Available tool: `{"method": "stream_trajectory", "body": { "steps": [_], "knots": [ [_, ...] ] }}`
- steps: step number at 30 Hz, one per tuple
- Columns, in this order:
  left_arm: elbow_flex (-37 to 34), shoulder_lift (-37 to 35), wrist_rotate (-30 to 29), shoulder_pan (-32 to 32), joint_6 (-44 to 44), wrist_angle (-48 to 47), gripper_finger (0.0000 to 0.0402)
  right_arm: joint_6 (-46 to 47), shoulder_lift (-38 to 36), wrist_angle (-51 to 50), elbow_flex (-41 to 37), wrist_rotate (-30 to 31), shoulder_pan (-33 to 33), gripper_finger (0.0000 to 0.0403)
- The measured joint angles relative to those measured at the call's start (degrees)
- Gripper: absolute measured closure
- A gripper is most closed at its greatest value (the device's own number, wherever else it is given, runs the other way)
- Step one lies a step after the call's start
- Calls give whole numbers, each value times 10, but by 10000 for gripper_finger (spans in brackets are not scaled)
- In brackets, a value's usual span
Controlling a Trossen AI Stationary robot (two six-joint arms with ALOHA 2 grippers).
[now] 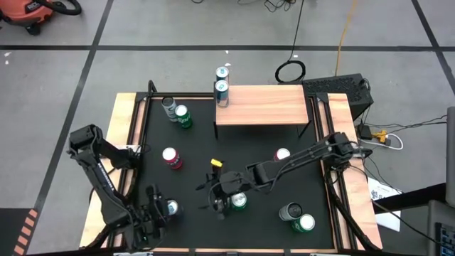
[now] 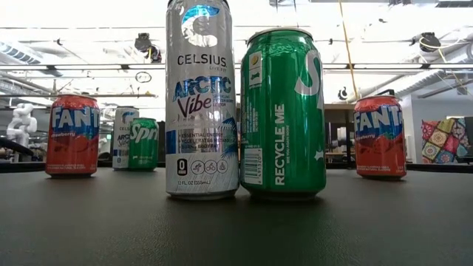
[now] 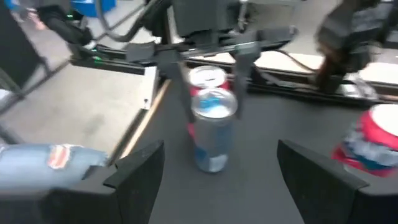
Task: Place canned beverage on shelf
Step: Put the blue soda can on the shelf aligned with the other blue soda cans
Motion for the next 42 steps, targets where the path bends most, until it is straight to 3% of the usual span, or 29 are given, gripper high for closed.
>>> {"method": "stream_trajectory", "body": {
  "steps": [9,16,23,29,38,42],
  "knots": [
    [28,-28,4,25,103,-14,178,-18,69,83,0,-6,-2,103],
    [108,-53,-31,66,230,-19,170,-55,72,145,0,-8,-14,103],
    [150,-53,-24,116,316,-19,168,-46,72,182,0,-21,-16,103],
    [163,-53,-24,147,335,-13,167,-44,72,185,0,-12,-17,116],
    [176,-53,-24,153,341,-16,166,-37,72,190,0,-16,-21,186],
    [176,-63,-39,153,355,-18,154,-45,70,189,1,9,-21,186]
  ]
}}
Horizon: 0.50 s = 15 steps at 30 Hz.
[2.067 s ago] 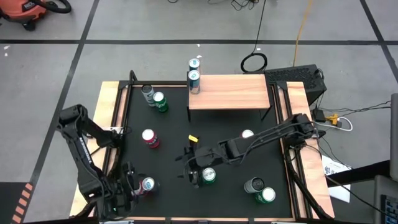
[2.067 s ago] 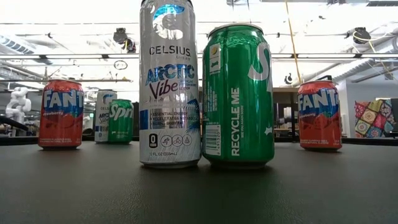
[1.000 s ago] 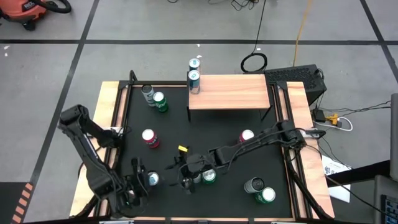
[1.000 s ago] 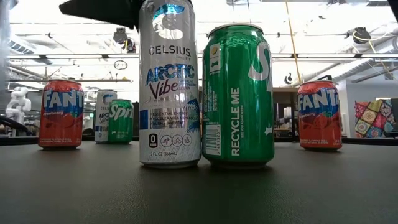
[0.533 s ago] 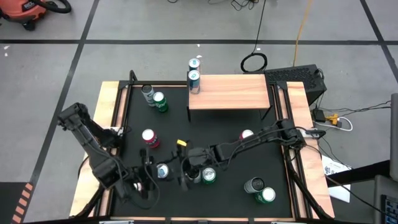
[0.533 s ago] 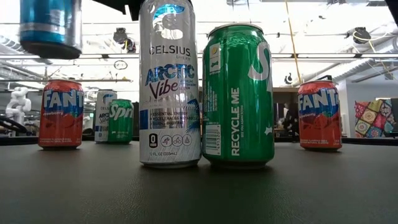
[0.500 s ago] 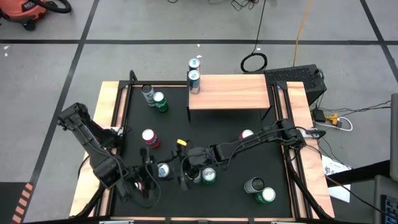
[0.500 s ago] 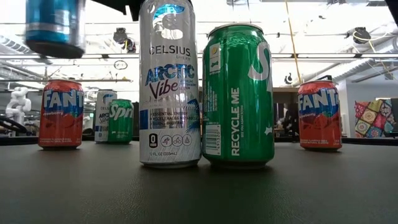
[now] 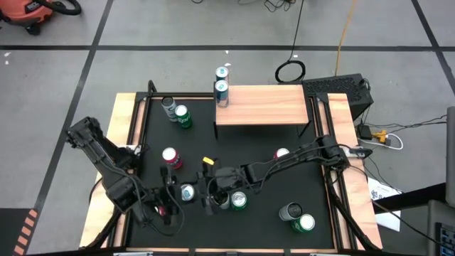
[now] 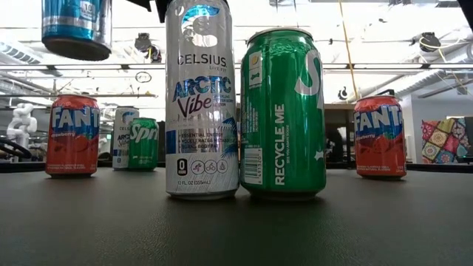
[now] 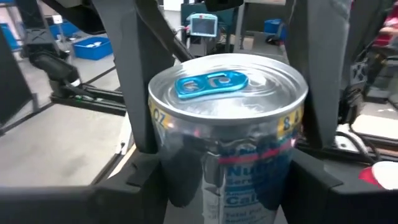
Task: Place canned beverage on shelf
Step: Put the blue soda can on the shelf aligned with the other blue soda cans
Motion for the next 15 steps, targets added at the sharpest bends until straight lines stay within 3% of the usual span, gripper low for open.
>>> {"method": "stream_trajectory", "body": {
  "steps": [4,9,15],
  "knots": [
    [0,-39,-69,0,16,-2,112,-5,-31,-27,0,25,-7,175],
    [2,-93,-163,1,7,-28,58,-30,-94,-154,-5,9,-36,179],
    [-43,-135,-247,1,-4,-32,42,-48,-202,-162,-90,13,-100,169]
  ]
}}
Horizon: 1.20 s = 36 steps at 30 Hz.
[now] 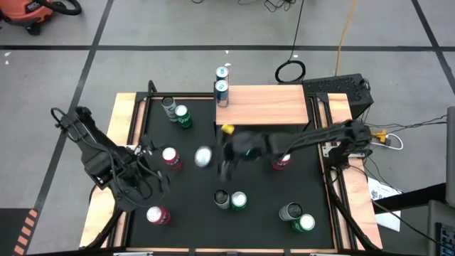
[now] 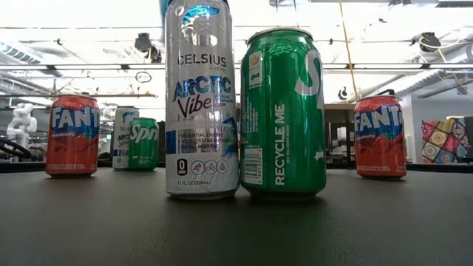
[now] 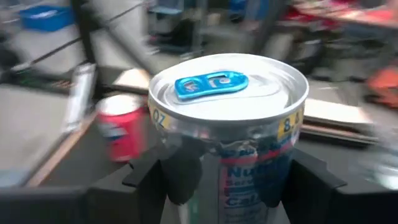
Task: Place canned beverage on shelf
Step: Put the blue soda can on the shelf aligned with the other blue soda cans
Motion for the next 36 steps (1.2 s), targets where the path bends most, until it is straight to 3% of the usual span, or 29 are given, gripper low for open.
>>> {"method": "stream_trajectory", "body": {
  "steps": [3,10,17,24,32,36],
  "knots": [
    [-45,-16,-53,0,-31,1,45,-1,-61,37,-75,4,-46,168],
    [-151,-42,-62,33,-110,1,45,13,-129,173,-214,-28,-173,167],
    [-203,-58,-31,79,-124,33,45,36,-97,182,-211,-121,-256,166],
    [-240,-58,-9,110,-119,66,45,46,-80,210,-211,-135,-275,166],
    [-281,-53,39,141,28,260,45,60,-32,261,-208,-136,-279,166],
    [-283,-52,44,153,61,292,45,59,-23,260,-199,-137,-281,166]
  ]
}}
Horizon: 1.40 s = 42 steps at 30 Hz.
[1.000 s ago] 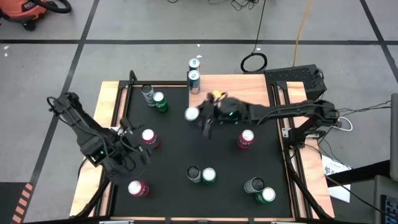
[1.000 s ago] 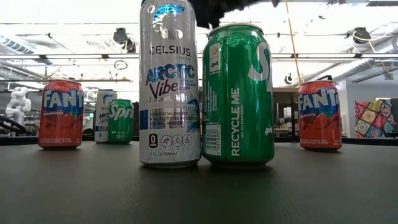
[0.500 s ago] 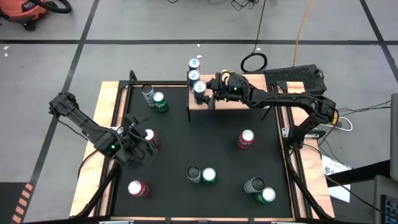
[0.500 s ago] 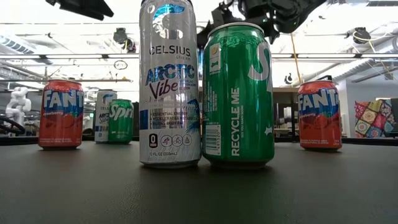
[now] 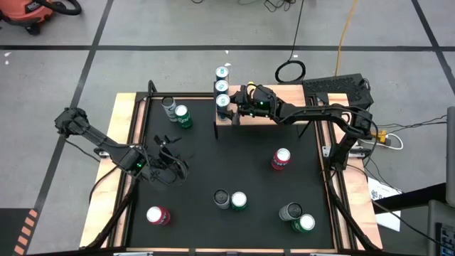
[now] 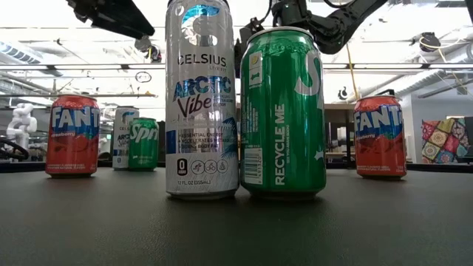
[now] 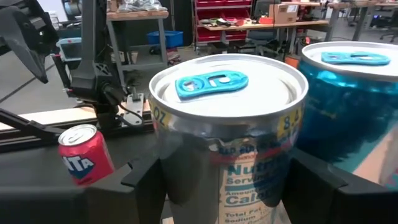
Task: Place canned beverage on shelf
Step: Put the blue soda can on the shelf aligned with the other blue soda cans, then put the top right green soda can on the shelf
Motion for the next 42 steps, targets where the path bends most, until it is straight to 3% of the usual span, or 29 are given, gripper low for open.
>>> {"method": "stream_trajectory", "body": {
  "steps": [6,18,23,29,35,42],
  "knots": [
    [0,0,11,14,8,6,45,-10,3,-24,14,0,0,158],
    [0,-3,2,13,8,13,45,-28,-10,-30,14,1,0,90],
    [8,-22,-11,2,8,12,45,-31,-64,-64,14,10,0,86],
    [16,-50,-20,-37,-37,-38,45,-31,-168,-219,14,44,9,86],
    [-8,-41,-8,-72,-180,-106,45,-18,-246,-400,14,81,72,86],
    [-55,16,-5,-77,-176,20,45,36,-265,-506,14,93,222,86]
  ]
}}
